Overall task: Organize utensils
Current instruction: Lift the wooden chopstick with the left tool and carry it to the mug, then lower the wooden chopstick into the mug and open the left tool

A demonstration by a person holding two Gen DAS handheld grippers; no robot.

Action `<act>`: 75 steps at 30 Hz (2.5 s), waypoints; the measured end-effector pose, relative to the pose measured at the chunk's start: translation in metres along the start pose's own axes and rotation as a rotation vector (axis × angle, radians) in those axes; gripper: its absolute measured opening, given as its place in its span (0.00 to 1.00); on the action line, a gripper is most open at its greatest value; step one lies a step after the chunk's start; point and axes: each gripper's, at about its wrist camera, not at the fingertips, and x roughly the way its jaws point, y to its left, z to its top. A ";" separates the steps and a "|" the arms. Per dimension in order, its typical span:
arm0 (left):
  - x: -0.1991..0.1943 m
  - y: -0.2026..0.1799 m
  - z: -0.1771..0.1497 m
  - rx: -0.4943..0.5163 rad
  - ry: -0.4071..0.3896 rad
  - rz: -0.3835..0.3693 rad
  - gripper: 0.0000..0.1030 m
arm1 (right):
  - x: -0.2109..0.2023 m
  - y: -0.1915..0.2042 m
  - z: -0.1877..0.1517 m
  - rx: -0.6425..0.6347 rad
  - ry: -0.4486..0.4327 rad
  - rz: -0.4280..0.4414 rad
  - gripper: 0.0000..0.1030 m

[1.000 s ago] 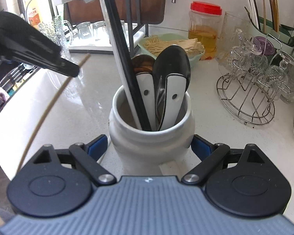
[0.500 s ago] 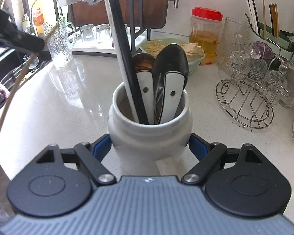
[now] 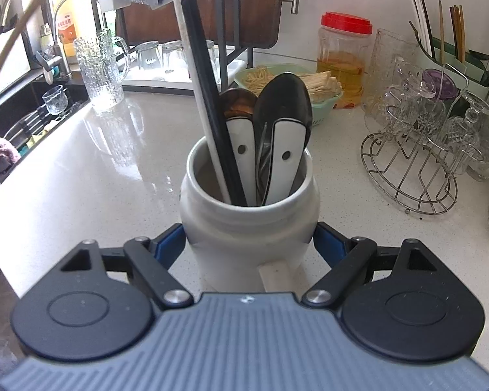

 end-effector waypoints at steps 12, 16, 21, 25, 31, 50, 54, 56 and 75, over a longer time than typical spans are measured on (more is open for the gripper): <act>0.021 -0.039 0.029 0.085 -0.060 -0.111 0.07 | 0.000 0.000 -0.002 0.009 -0.016 0.000 0.85; 0.034 -0.049 0.033 0.112 -0.081 -0.140 0.07 | -0.001 0.000 -0.003 0.004 -0.020 0.006 0.85; 0.050 -0.059 0.039 0.129 -0.109 -0.154 0.07 | -0.001 -0.001 -0.004 0.005 -0.028 0.008 0.85; 0.064 -0.065 0.041 0.127 -0.124 -0.165 0.07 | -0.001 0.000 -0.004 0.006 -0.031 0.007 0.85; 0.079 -0.067 0.035 0.110 -0.131 -0.195 0.07 | -0.001 0.000 -0.005 0.010 -0.038 0.008 0.85; 0.105 -0.072 0.003 0.097 -0.127 -0.184 0.07 | -0.001 -0.003 -0.005 0.001 -0.039 0.026 0.85; 0.100 -0.072 0.001 0.112 -0.086 -0.181 0.07 | -0.001 -0.003 -0.005 0.001 -0.035 0.029 0.85; 0.096 -0.071 0.002 0.101 -0.048 -0.188 0.07 | -0.001 -0.003 -0.005 0.001 -0.037 0.028 0.85; 0.051 -0.069 0.013 0.140 0.218 -0.185 0.07 | 0.000 -0.001 -0.006 0.017 -0.056 0.018 0.85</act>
